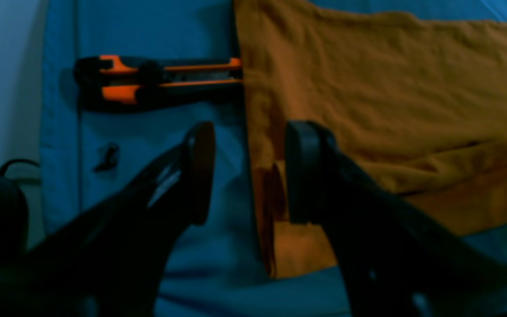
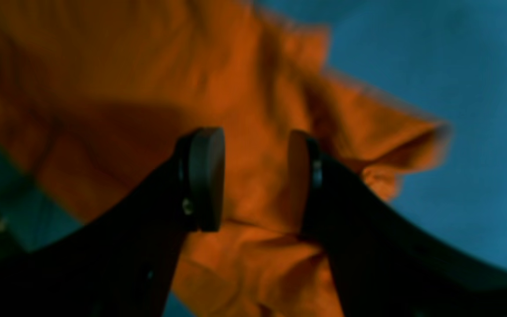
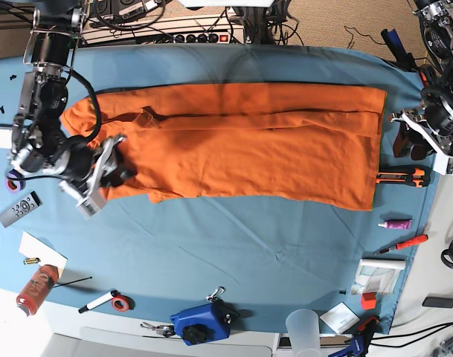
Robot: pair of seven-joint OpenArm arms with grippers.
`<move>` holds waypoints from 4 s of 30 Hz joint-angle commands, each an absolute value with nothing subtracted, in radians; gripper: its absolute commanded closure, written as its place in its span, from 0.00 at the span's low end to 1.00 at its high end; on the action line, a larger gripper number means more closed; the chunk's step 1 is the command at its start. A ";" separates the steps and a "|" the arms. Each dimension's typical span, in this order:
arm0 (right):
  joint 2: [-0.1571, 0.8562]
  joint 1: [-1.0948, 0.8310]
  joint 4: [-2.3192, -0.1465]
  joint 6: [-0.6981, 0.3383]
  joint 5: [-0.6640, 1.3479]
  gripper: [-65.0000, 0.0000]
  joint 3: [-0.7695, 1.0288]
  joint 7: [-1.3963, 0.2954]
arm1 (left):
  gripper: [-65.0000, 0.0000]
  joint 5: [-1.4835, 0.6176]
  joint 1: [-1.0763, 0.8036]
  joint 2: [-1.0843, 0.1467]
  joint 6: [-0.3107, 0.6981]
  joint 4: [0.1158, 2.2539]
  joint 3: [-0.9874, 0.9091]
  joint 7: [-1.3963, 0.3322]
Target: Layout the t-shirt on the table in an organized manner, then fold the t-shirt properly
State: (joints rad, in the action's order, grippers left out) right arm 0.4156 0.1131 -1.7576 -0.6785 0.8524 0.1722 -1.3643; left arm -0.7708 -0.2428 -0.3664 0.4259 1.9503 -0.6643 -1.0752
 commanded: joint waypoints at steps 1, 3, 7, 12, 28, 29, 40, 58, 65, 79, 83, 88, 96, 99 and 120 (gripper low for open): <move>0.419 0.131 -1.787 -0.680 0.864 0.63 0.209 -1.318 | 0.58 -0.785 -0.236 -0.382 0.427 1.966 -0.671 -1.053; 0.395 0.134 -1.798 -0.680 0.862 0.63 0.256 -1.299 | 0.58 -0.785 -0.236 -0.380 0.427 1.966 -0.671 -1.054; 0.375 0.136 -1.753 -0.610 0.677 0.63 0.290 -1.183 | 0.58 -0.785 -0.236 -0.370 0.427 1.966 -0.671 -1.053; 0.374 0.209 -1.538 -0.556 0.553 0.63 0.289 -1.071 | 0.58 -0.789 -0.236 -0.368 0.427 1.966 -0.671 -1.053; 0.376 0.465 -1.051 -0.626 0.372 0.63 0.287 -0.997 | 0.58 -0.789 -0.236 -0.368 0.427 1.966 -0.671 -1.045; 0.375 0.460 -1.050 -0.618 0.360 0.63 0.281 -1.005 | 0.58 -0.789 -0.235 -0.368 0.427 1.966 -0.671 -1.045; 0.377 0.368 -1.141 -0.604 0.422 1.00 0.107 -1.170 | 0.58 -0.815 -0.236 -0.368 0.427 1.966 -0.671 -1.023; 0.377 -0.067 -1.863 -0.605 0.432 1.00 0.106 -1.309 | 0.58 -0.815 -0.236 -0.368 0.427 1.966 -0.671 -1.023; 0.377 -0.097 -1.863 -0.650 0.438 0.72 0.106 -1.328 | 0.58 -0.815 -0.236 -0.368 0.427 1.966 -0.671 -1.023; 0.377 -0.097 -2.198 -0.630 0.643 0.66 0.274 -1.247 | 0.58 -0.718 -0.233 -0.379 0.422 1.967 -0.714 -1.015; 0.377 -0.097 -2.197 -0.603 0.641 0.66 0.337 -1.226 | 0.58 -0.744 -0.233 -0.395 0.409 1.967 -0.842 -1.002; 0.377 -0.096 -2.140 -0.556 0.582 0.66 0.336 -1.171 | 0.58 -0.845 -0.233 -0.421 0.454 1.966 -0.961 -1.031; 0.376 -0.061 -1.829 -0.557 0.582 0.66 0.186 -1.174 | 0.58 -0.854 -0.233 -0.418 0.458 1.966 -0.965 -1.038; 0.373 -0.058 -1.785 -0.558 0.547 0.66 0.108 -1.176 | 0.58 -0.854 -0.233 -0.418 0.458 1.966 -0.965 -1.038; 0.374 -0.037 -1.899 -0.518 0.373 1.00 -0.032 -1.129 | 0.58 -0.873 -0.233 -0.410 0.457 1.966 -0.965 -1.039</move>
